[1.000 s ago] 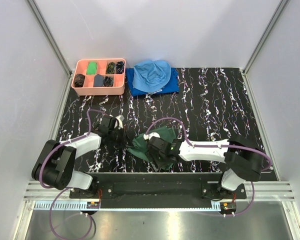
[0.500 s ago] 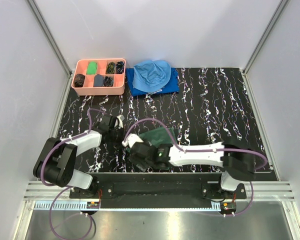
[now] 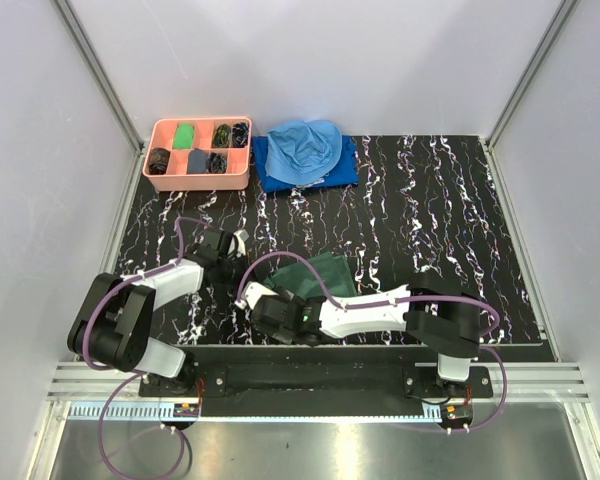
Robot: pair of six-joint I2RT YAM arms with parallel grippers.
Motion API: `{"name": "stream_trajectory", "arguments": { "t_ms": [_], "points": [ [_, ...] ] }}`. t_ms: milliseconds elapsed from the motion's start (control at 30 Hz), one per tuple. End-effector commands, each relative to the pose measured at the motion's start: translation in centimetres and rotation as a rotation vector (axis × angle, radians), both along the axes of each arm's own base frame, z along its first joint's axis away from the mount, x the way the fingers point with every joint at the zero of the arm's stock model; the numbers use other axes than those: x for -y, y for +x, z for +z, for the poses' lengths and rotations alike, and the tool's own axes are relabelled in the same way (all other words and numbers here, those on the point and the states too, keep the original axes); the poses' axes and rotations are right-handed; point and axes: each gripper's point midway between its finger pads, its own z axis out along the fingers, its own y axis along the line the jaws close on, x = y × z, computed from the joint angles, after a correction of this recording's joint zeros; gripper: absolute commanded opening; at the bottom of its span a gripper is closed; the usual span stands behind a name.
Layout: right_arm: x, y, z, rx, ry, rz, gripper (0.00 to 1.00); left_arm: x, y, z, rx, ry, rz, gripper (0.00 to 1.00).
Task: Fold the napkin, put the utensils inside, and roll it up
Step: Roll the napkin with the utensil
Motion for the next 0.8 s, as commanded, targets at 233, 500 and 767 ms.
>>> {"name": "stream_trajectory", "arguments": {
  "t_ms": [233,500,767],
  "points": [
    [0.8,1.5,-2.1,0.000,-0.029,-0.011,0.63,0.3,0.4,0.6,0.015,-0.013,-0.028,0.00],
    [1.1,-0.1,-4.1,-0.213,-0.011,0.026,0.47,0.4,0.3,0.8,0.014,-0.023,-0.035,0.00],
    [1.6,-3.0,-7.0,-0.458,-0.009,0.043,0.32,0.3,0.7,1.5,0.035,-0.038,-0.020,0.09]
  ]
}}
